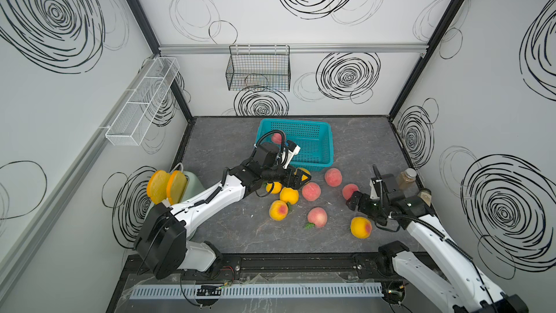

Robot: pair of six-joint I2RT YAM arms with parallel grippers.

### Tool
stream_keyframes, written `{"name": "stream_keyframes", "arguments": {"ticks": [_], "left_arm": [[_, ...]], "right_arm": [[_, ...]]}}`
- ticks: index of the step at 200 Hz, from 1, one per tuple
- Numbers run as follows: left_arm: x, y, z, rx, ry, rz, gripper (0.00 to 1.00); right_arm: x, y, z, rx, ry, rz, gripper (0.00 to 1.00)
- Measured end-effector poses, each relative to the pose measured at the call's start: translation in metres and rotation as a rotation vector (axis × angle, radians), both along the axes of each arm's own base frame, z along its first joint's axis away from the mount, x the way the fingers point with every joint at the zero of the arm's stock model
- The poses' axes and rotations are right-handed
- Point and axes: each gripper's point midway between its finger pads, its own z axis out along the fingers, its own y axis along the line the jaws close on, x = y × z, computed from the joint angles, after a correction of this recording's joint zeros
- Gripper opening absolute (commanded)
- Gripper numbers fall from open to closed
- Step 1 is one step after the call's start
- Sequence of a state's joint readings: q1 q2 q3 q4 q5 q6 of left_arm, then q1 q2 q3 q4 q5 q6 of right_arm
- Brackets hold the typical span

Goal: Put the peaches into the basket
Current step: Move the peach from the center of the board, then pick up the peach from the center of the board.

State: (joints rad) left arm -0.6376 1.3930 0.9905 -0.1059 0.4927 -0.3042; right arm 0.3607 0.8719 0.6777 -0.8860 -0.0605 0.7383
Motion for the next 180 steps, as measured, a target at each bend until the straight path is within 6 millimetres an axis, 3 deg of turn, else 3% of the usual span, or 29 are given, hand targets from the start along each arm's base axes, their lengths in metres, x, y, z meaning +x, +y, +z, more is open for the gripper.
{"name": "stream_keyframes", "arguments": {"ticks": [39, 108, 180], "left_arm": [[0.002, 0.003, 0.003, -0.005, -0.007, 0.008, 0.92], [0.009, 0.012, 0.006, -0.015, -0.004, 0.044, 0.92], [0.010, 0.015, 0.005, -0.018, 0.003, 0.057, 0.92]], "right_arm": [[0.006, 0.006, -0.010, -0.157, 0.056, 0.052, 0.99], [-0.023, 0.001, -0.010, -0.286, 0.148, 0.108, 0.99], [-0.038, 0.007, -0.042, -0.397, 0.298, 0.200, 0.93]]}}
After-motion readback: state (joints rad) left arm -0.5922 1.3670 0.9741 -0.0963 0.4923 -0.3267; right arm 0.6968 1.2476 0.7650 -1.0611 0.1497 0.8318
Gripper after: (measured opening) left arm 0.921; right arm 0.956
